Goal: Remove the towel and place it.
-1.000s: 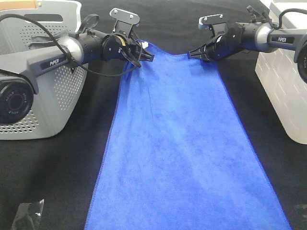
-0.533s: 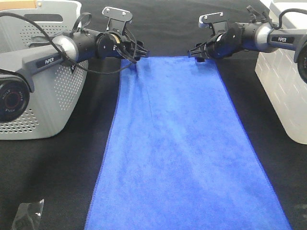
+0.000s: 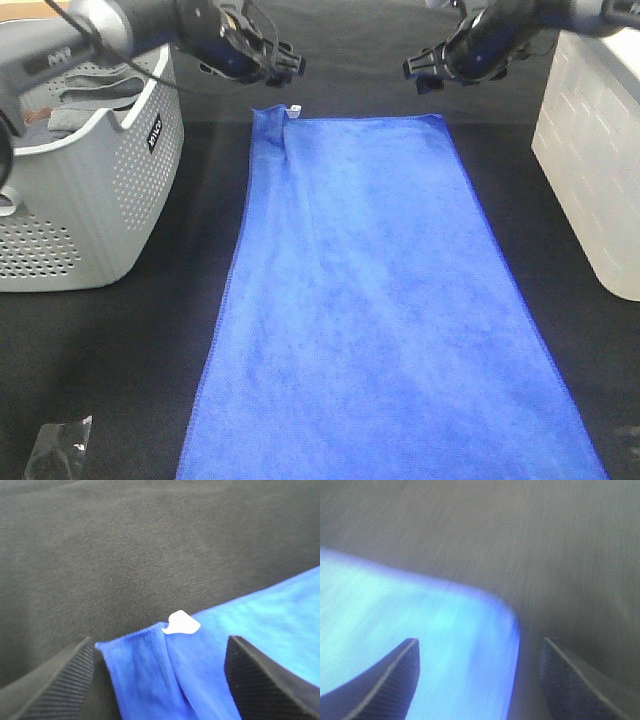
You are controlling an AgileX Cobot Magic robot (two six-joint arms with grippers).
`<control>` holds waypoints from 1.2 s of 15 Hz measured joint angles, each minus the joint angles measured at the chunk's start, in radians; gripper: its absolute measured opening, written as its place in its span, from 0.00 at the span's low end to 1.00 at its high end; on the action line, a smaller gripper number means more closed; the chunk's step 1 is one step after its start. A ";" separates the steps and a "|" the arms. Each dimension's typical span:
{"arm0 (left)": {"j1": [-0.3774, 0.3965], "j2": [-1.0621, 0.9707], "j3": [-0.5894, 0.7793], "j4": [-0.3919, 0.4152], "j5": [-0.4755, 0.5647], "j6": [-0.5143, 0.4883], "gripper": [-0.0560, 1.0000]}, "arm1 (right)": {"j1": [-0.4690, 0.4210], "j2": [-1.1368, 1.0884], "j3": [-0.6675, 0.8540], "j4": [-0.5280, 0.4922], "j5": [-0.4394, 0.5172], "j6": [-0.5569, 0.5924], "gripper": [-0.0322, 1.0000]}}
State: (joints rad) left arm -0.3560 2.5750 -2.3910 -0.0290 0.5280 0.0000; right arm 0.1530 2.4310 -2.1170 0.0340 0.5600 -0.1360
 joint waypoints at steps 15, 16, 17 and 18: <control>0.076 -0.429 0.000 0.010 0.686 -0.013 0.72 | -0.016 -0.563 -0.002 -0.133 0.660 0.214 0.70; 0.127 -0.454 0.000 0.017 0.686 -0.015 0.72 | -0.046 -0.581 -0.002 -0.131 0.660 0.219 0.70; 0.183 -0.483 0.000 0.029 0.686 -0.020 0.72 | -0.085 -0.599 -0.002 -0.111 0.660 0.223 0.70; 0.235 -0.512 0.012 0.029 0.686 -0.034 0.72 | -0.131 -0.619 -0.002 -0.080 0.661 0.226 0.70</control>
State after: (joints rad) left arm -0.1210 2.0630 -2.3790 0.0000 1.2140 -0.0340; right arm 0.0220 1.8120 -2.1190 -0.0460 1.2210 0.0900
